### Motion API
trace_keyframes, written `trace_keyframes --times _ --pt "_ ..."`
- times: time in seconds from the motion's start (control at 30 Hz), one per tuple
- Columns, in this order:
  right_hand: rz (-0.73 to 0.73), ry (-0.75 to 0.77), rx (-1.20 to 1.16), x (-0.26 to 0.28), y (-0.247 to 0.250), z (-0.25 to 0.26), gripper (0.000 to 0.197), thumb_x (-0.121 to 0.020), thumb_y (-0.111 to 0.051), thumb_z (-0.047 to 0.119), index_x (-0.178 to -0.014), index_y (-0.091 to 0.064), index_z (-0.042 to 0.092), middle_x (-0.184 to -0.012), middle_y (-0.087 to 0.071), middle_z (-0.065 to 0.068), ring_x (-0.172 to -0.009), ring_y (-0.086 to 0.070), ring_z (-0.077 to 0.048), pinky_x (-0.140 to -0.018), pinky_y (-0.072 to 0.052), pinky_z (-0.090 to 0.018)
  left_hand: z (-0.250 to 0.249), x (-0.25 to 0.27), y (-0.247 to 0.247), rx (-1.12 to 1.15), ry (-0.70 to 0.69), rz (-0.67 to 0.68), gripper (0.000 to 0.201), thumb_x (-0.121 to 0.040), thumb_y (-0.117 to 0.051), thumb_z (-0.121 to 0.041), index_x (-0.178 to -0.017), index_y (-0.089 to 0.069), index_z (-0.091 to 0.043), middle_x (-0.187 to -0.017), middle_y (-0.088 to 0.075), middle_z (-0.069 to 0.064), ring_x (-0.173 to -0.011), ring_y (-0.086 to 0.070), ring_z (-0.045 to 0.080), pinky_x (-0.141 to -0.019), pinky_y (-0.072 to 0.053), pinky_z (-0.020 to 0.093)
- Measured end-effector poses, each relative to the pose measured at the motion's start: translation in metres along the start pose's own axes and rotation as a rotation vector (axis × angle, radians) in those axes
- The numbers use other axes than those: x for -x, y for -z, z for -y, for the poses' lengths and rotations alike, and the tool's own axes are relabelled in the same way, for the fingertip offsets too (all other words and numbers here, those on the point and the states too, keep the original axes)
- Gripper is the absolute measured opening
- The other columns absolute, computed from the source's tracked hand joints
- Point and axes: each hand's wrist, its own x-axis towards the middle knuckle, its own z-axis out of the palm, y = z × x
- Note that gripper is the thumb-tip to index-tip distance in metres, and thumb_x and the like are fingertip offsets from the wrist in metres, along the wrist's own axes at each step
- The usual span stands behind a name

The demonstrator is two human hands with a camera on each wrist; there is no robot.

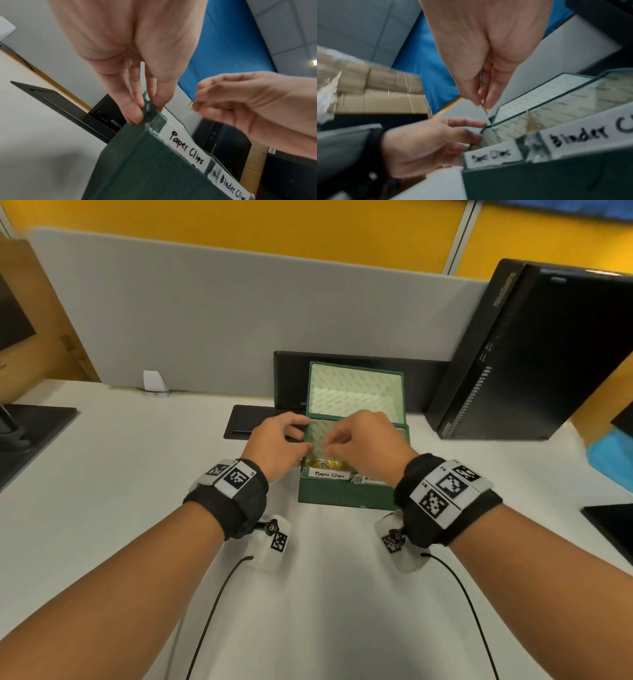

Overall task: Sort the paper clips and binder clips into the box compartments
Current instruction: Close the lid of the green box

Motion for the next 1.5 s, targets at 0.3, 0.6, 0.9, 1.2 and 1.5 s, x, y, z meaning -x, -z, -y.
trace_keyframes --times 0.3,0.6,0.9,1.2,1.5 --pt "-0.449 -0.223 -0.06 -0.034 0.035 -0.07 0.026 -0.093 -0.06 0.039 -0.108 -0.063 0.017 -0.105 -0.056 -0.004 -0.088 -0.054 -0.015 -0.078 -0.041 -0.028 0.008 0.004 -0.002 -0.004 -0.052 -0.048 0.042 -0.084 -0.071 -0.013 -0.123 -0.062 -0.025 -0.092 -0.06 -0.01 -0.093 -0.064 0.017 -0.073 -0.061 0.041" --pt "-0.156 -0.563 -0.336 -0.062 0.018 -0.119 0.029 -0.097 -0.056 0.022 -0.117 -0.062 0.0 -0.114 -0.068 -0.017 -0.105 -0.066 -0.035 -0.094 -0.053 -0.051 0.002 0.009 -0.003 -0.062 -0.043 -0.058 0.044 -0.085 -0.07 -0.014 -0.126 -0.062 -0.026 -0.093 -0.06 -0.013 -0.095 -0.064 0.015 -0.074 -0.06 0.041" --pt "-0.334 -0.315 -0.57 -0.031 0.028 -0.103 0.051 -0.087 -0.061 -0.009 -0.131 -0.05 0.012 -0.123 -0.062 -0.001 -0.112 -0.059 -0.014 -0.087 -0.055 -0.029 0.003 0.01 -0.006 0.041 0.03 -0.057 0.042 -0.088 -0.067 -0.013 -0.126 -0.057 -0.028 -0.099 -0.064 -0.001 -0.093 -0.066 0.021 -0.071 -0.061 0.042" --pt "-0.199 -0.099 -0.303 0.034 0.023 -0.112 0.081 -0.081 -0.039 -0.022 -0.147 -0.036 0.024 -0.133 -0.053 0.007 -0.121 -0.05 -0.012 -0.098 -0.044 -0.021 -0.016 0.033 -0.01 0.283 0.184 -0.049 0.049 -0.097 -0.02 -0.06 -0.127 -0.049 -0.033 -0.108 -0.066 0.003 -0.086 -0.068 0.027 -0.058 -0.055 0.03" --pt "-0.006 -0.002 0.094 0.049 0.026 -0.105 0.085 -0.086 -0.042 -0.016 -0.156 -0.019 0.026 -0.164 -0.011 0.007 -0.15 -0.014 -0.015 -0.12 -0.018 -0.026 -0.011 0.034 -0.019 0.098 0.095 -0.032 0.051 -0.073 -0.04 -0.078 -0.12 -0.044 -0.059 -0.123 -0.061 -0.013 -0.114 -0.06 0.018 -0.097 -0.047 0.053"
